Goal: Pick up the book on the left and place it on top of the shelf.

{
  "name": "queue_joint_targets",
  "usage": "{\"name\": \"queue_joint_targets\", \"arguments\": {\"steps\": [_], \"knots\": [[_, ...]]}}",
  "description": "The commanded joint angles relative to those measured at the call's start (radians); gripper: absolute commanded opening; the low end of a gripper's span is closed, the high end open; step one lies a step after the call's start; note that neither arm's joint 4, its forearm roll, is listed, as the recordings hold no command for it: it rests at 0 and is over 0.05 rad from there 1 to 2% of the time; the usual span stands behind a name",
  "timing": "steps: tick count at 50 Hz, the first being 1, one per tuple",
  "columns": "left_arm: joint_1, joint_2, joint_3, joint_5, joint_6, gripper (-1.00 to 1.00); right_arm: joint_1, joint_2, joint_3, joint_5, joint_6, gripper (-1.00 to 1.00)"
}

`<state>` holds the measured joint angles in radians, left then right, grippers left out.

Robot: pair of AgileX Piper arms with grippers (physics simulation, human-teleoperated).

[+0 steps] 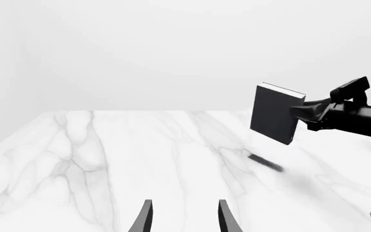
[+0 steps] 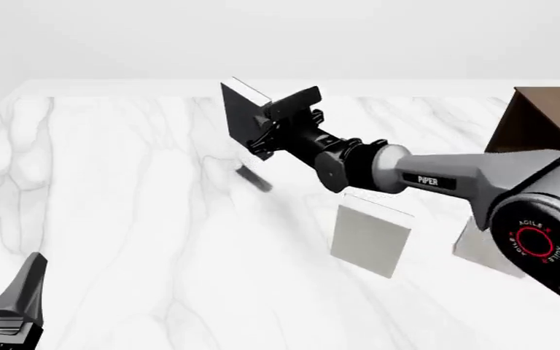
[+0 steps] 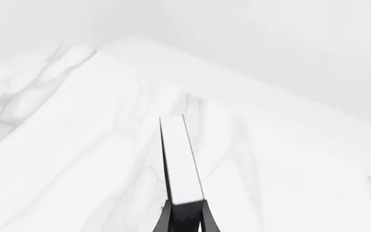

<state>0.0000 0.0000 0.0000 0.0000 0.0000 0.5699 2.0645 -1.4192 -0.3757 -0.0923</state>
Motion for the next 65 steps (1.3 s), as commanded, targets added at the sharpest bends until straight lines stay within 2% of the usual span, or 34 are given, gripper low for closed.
{"name": "queue_joint_targets", "arguments": {"steps": [1,19,31,41,65], "knots": [[0.0,0.0,0.0,0.0,0.0,1.0,0.009,-0.199,0.137,-0.012,-0.015,-1.0],[0.0,0.0,0.0,0.0,0.0,1.0,0.041,-0.464,0.287,0.05,-0.079,-1.0],[0.0,0.0,0.0,0.0,0.0,1.0,0.033,-0.62,0.345,0.125,-0.134,-1.0],[0.0,0.0,0.0,0.0,0.0,1.0,-0.031,-0.743,0.419,0.163,-0.179,-1.0],[0.0,0.0,0.0,0.0,0.0,1.0,-0.169,-1.019,0.513,0.299,-0.264,-1.0]]}}
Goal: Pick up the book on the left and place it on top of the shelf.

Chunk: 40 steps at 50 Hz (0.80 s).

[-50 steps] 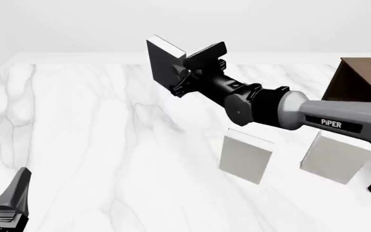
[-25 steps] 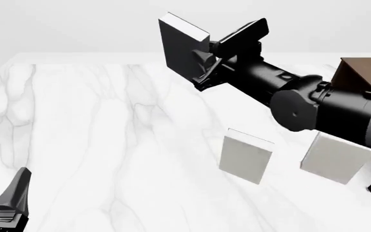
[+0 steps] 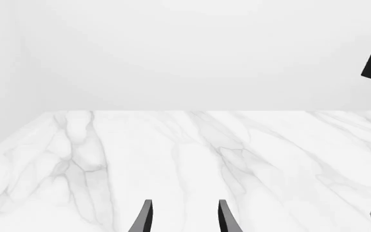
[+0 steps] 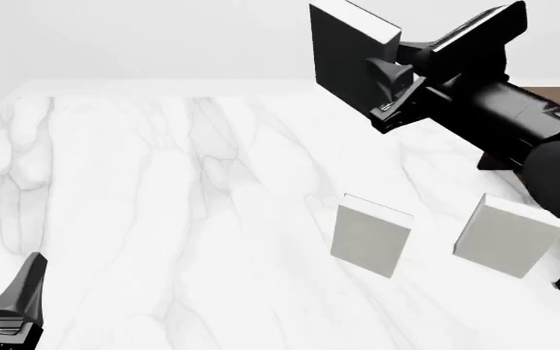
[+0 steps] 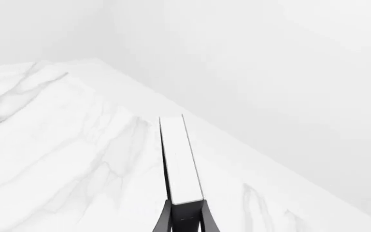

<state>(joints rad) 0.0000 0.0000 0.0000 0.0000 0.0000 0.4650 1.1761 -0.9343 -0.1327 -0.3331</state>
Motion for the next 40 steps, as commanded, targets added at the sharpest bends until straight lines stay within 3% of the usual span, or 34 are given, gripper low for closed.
{"name": "queue_joint_targets", "arguments": {"steps": [1,17,30,40], "knots": [[0.0,0.0,0.0,0.0,0.0,1.0,-0.072,-0.143,0.029,0.066,-0.027,-1.0],[0.0,0.0,0.0,0.0,0.0,1.0,-0.197,-0.247,-0.024,0.209,-0.114,-1.0],[0.0,0.0,0.0,0.0,0.0,1.0,-0.337,-0.32,-0.015,0.263,-0.15,-1.0],[0.0,0.0,0.0,0.0,0.0,1.0,-0.397,-0.329,-0.027,0.289,-0.193,-1.0]]}}
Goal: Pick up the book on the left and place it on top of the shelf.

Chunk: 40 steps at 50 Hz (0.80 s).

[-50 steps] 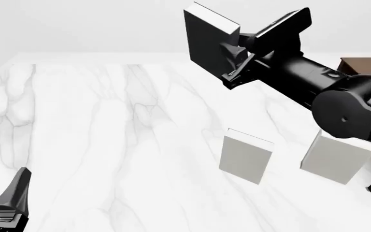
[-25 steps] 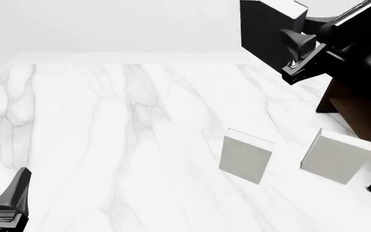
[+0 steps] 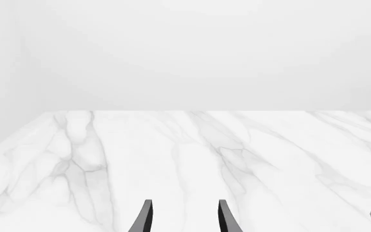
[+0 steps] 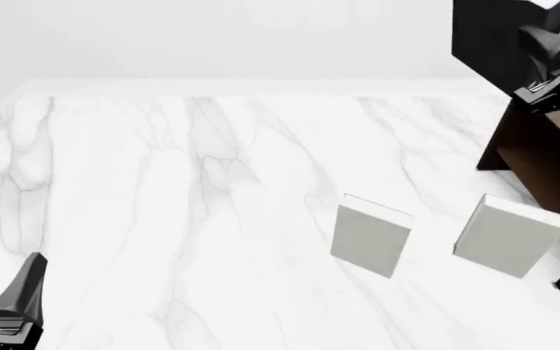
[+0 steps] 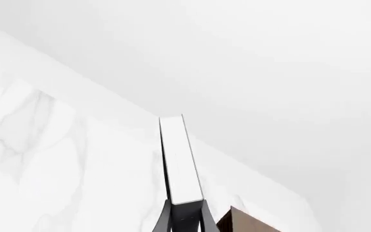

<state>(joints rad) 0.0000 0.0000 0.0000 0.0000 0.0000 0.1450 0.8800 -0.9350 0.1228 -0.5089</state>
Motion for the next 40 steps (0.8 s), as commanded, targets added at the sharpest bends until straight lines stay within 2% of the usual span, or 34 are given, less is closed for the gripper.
{"name": "queue_joint_targets", "arguments": {"steps": [1,17,32,37,40], "knots": [[0.0,0.0,0.0,0.0,0.0,1.0,-0.087,-0.033,-0.032,0.036,-0.023,-1.0],[0.0,0.0,0.0,0.0,0.0,1.0,-0.188,-0.034,-0.095,0.109,-0.083,-1.0],[0.0,0.0,0.0,0.0,0.0,1.0,-0.252,-0.024,-0.118,0.129,-0.116,-1.0],[0.0,0.0,0.0,0.0,0.0,1.0,-0.264,-0.032,-0.11,0.122,-0.144,-1.0],[0.0,0.0,0.0,0.0,0.0,1.0,-0.275,-0.033,-0.113,0.119,-0.137,-1.0]]}}
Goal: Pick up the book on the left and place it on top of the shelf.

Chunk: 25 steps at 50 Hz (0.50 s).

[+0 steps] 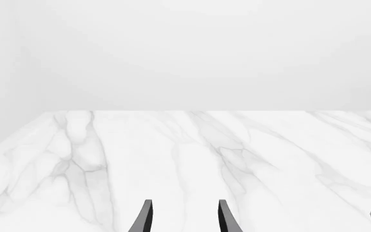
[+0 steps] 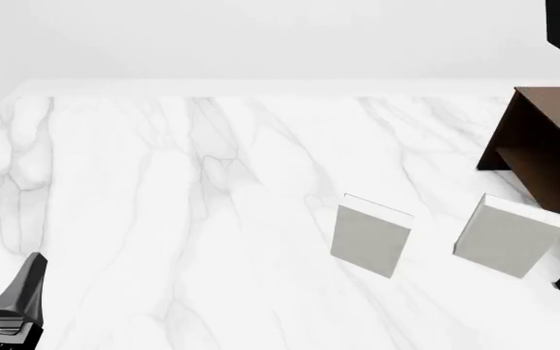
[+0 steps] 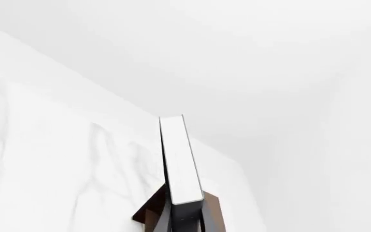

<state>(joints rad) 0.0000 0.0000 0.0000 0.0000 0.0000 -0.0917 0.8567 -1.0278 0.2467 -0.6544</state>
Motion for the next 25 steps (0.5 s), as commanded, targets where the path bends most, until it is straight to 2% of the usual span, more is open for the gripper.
{"name": "queue_joint_targets", "arguments": {"steps": [1,10,17,25], "knots": [[0.0,0.0,0.0,0.0,0.0,1.0,-0.044,-0.012,-0.013,-0.01,0.008,-1.0],[0.0,0.0,0.0,0.0,0.0,1.0,-0.089,0.007,-0.037,-0.015,-0.013,-1.0],[0.0,0.0,0.0,0.0,0.0,1.0,-0.126,0.022,-0.016,-0.046,-0.045,-1.0],[0.0,0.0,0.0,0.0,0.0,1.0,-0.158,0.029,-0.011,-0.058,-0.054,-1.0]]}}
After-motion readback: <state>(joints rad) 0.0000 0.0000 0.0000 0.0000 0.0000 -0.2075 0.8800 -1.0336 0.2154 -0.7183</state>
